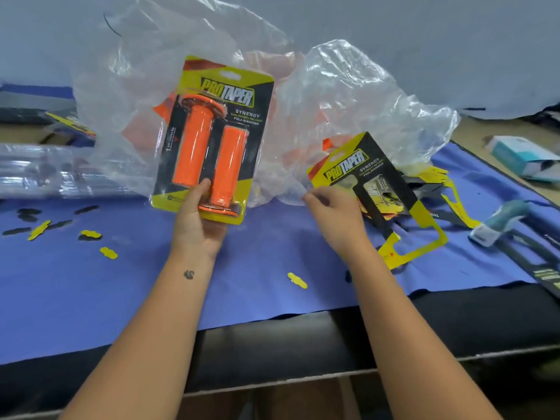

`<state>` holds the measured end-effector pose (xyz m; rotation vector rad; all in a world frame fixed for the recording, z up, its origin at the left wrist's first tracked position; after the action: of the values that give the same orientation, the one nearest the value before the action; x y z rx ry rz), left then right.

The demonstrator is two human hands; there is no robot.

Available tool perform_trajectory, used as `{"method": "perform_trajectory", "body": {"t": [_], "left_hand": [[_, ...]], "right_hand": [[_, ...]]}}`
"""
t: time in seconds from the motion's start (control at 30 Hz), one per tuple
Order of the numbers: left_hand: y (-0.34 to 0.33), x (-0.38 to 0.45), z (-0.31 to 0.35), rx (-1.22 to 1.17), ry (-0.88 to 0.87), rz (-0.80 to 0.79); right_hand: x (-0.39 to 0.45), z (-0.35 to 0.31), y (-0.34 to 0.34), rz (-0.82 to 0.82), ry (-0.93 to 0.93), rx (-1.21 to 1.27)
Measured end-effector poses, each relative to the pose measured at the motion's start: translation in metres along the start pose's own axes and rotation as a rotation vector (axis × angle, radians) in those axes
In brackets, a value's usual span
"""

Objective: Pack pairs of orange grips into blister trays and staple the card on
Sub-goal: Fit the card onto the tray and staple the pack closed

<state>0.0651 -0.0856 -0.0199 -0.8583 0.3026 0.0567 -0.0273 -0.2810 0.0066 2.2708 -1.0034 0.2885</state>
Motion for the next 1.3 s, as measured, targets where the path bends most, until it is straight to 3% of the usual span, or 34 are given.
{"method": "perform_trajectory", "body": {"t": [0.07, 0.13, 0.27, 0.33, 0.4, 0.5, 0.63, 0.83, 1.13, 1.3], "left_hand": [[-0.001, -0.003, -0.006, 0.027, 0.017, -0.013], [-0.004, -0.007, -0.012, 0.057, 0.034, -0.024], [-0.010, -0.012, -0.023, 0.109, 0.035, -0.056], [-0.014, -0.014, -0.029, 0.118, 0.044, -0.078], [-0.017, -0.015, -0.035, 0.118, 0.055, -0.096], [-0.021, -0.014, -0.041, 0.129, 0.059, -0.118], [-0.019, -0.011, -0.044, 0.148, 0.057, -0.112], [-0.018, -0.013, -0.044, 0.154, 0.058, -0.059], [-0.015, -0.013, -0.041, 0.164, 0.060, -0.056], [-0.012, -0.010, -0.042, 0.199, 0.056, -0.050]], "right_hand": [[0.006, -0.003, 0.023, 0.192, -0.076, 0.251], [0.013, 0.001, 0.054, 0.428, -0.085, 0.269], [0.023, 0.040, 0.123, 0.905, -0.200, -0.042], [0.023, 0.066, 0.152, 1.006, -0.371, -0.279], [0.021, 0.092, 0.168, 0.948, -0.554, -0.352], [0.019, 0.122, 0.173, 0.746, -0.763, -0.272], [0.020, 0.132, 0.169, 0.596, -0.822, -0.348], [0.025, 0.125, 0.164, 0.756, -0.730, -0.275], [0.039, 0.102, 0.144, 0.777, -0.783, 0.014], [0.051, 0.074, 0.146, 0.886, -0.548, -0.037]]}}
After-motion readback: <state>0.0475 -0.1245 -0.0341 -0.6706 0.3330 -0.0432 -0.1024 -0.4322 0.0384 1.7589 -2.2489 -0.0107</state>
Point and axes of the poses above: each hand's wrist, its own x-axis towards the middle knuckle, its own y-axis out of the back of the hand, z = x × y, the point moved 5 cm from there along x, towards the middle knuckle, and after that the axes turned 14 degrees about z, right-handed, at the moved point
